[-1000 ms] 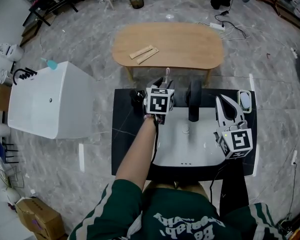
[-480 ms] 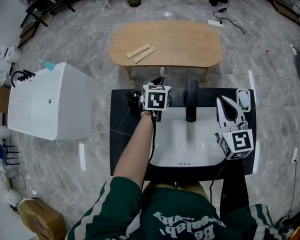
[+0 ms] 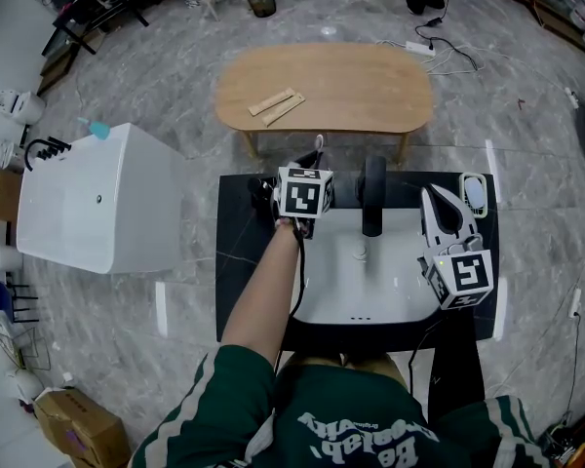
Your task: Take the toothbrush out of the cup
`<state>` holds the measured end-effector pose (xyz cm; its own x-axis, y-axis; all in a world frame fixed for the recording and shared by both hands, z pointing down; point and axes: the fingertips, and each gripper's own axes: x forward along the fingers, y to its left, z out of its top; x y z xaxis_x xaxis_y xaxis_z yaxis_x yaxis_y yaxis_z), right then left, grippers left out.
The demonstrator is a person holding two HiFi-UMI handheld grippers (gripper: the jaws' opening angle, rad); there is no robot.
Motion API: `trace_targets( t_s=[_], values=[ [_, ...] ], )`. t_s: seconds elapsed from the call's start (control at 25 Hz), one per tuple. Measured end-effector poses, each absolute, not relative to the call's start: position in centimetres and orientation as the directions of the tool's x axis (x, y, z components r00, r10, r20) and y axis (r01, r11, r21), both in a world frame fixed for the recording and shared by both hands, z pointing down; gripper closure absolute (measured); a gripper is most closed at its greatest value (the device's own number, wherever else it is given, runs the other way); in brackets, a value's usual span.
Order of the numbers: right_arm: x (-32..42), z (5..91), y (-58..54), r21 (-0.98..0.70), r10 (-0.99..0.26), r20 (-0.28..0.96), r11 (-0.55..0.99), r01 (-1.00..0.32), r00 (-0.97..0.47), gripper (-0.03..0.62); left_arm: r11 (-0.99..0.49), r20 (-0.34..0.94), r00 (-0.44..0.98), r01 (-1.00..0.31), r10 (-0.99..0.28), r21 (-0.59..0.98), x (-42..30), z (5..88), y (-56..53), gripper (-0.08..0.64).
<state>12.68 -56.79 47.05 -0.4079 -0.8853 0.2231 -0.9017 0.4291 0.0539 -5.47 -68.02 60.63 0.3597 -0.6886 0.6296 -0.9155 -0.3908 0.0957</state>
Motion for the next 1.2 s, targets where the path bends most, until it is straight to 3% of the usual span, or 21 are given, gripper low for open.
trace_targets(
  t_s=[0.6, 1.2],
  values=[
    [10.0, 42.9, -54.6, 0.038, -0.878, 0.135, 0.467, -0.883, -0.458, 0.589, -0.357, 0.509, 0.350, -0.930, -0.786, 0.088, -6.3, 52.4, -64.3, 0.534],
    [8.8, 38.2, -47.6, 0.057, -0.856, 0.046, 0.517, -0.854, -0.515, 0.589, -0.308, 0.361, 0.311, -0.949, -0.879, 0.067, -7.8, 42.8, -53.6, 0.534]
  ],
)
